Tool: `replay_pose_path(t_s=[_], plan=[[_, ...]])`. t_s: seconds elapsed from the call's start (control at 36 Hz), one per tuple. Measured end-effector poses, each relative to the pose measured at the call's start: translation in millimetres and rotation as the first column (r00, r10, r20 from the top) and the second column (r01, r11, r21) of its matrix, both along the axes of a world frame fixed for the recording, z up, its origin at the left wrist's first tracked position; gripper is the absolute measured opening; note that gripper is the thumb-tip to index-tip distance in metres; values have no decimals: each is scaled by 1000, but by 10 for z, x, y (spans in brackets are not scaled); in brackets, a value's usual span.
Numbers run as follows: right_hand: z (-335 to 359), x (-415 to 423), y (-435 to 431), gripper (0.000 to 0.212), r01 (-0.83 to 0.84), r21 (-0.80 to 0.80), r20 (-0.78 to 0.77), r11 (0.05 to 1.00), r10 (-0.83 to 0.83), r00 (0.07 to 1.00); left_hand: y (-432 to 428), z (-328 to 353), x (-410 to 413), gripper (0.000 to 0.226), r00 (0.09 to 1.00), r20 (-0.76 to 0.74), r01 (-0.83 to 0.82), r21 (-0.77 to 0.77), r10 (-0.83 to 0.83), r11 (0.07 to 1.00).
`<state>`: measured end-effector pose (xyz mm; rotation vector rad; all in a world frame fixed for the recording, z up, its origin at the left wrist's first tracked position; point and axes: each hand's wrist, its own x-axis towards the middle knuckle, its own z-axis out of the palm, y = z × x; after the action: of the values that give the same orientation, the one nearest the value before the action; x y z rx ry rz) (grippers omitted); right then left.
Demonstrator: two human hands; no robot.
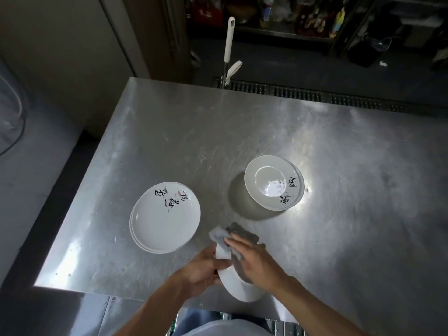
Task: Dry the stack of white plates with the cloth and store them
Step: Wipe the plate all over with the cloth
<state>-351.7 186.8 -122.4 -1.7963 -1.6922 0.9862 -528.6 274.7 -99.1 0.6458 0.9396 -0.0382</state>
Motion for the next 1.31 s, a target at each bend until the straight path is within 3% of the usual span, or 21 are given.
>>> replay_pose_path(t_s=[0.06,0.11,0.19,0.25,0.33,0.42,0.53,0.61,0.72,0.81,0.86,0.94,1.08,1.25,1.31], plan=[[44,-25,42,55,94,47,47,994,-96,994,-12,-10,19,38,1000,27,0,-6,0,1000],[86,-111,90,63,-24,122,60,992,17,998,-26,-41,26,44,999,25,-19,-4,20,1000],[100,-164,89,71,-141,81,39,987,138,990,-66,-102,26,48,997,32,-65,3,65,998],[66,-36,128,60,14,67,42,998,-17,999,-94,-131,32,54,989,44,-144,10,143,990],[49,119,192,45,283,-83,71,955,-278,958,-150,-164,39,70,938,-2,-347,-30,348,937],[43,108,168,46,293,-147,20,945,-293,956,-171,-178,22,64,903,8,-425,-122,429,897],[57,16,106,52,229,-180,-26,957,-237,971,-70,-86,21,54,947,-18,-322,-84,321,943],[126,-95,193,56,94,-138,-77,986,-105,991,-35,-75,16,47,942,-19,-337,-57,336,940],[191,-164,311,53,-55,-88,-87,995,47,995,-66,-39,-10,20,968,13,-248,-56,249,967],[170,0,365,54,-19,-123,-42,992,14,999,-82,-1,-55,38,988,-2,-154,-31,154,988],[123,171,363,51,100,-219,27,971,-96,995,-98,31,-82,52,995,-11,-100,-19,99,995],[52,288,259,44,194,-309,60,931,-185,981,-97,57,-112,60,994,-27,-107,-27,107,994],[139,72,-160,40,102,-132,-25,986,-106,994,-3,119,-31,49,944,-64,-330,-154,324,931],[214,-120,-367,72,70,-24,68,997,-68,995,99,262,108,35,955,-7,-293,-194,297,936],[275,-109,-325,67,46,70,179,997,-58,982,114,319,161,37,955,41,-281,-190,293,941]])
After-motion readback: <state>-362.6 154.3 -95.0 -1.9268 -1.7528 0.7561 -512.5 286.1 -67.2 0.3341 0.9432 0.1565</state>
